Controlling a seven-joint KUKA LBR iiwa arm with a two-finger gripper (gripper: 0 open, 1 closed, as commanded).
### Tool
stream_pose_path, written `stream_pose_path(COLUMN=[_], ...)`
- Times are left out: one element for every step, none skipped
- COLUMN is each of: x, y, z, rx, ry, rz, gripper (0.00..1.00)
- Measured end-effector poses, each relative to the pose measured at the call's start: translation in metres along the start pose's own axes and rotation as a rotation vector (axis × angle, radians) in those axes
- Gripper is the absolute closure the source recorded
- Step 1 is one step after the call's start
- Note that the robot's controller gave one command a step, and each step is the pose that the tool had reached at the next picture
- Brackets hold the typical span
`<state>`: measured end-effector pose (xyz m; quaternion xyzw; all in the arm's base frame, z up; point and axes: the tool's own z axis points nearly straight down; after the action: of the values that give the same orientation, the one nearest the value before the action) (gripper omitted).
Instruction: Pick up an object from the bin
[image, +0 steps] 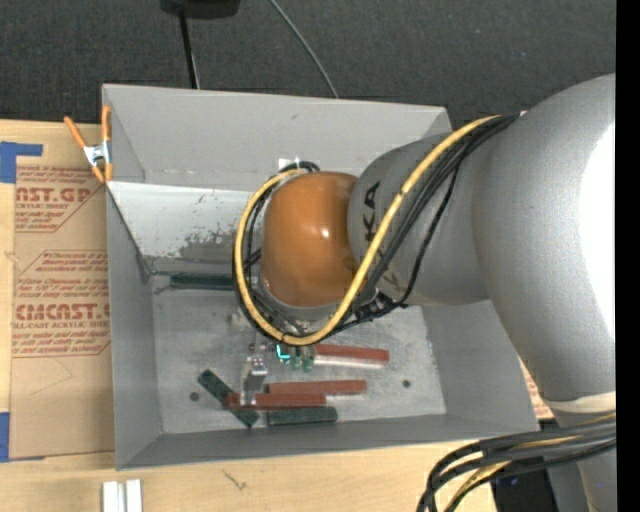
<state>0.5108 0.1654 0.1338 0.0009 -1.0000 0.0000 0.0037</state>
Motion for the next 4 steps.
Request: stream_pose_path(x=[-0.002, -0.002, -0.005, 0.019], y=[-0.001, 0.000, 0.026, 0.021], z=[-0.003, -0.003, -0.006, 0.057], rx=[-0.001, -0.002, -0.001, -0.004], ry=[-0.007, -0.008, -0.008, -0.014], rz=[0.001, -0.002, 0.054, 0.037], gripper=[0.00, 0.00, 0.00, 1.00])
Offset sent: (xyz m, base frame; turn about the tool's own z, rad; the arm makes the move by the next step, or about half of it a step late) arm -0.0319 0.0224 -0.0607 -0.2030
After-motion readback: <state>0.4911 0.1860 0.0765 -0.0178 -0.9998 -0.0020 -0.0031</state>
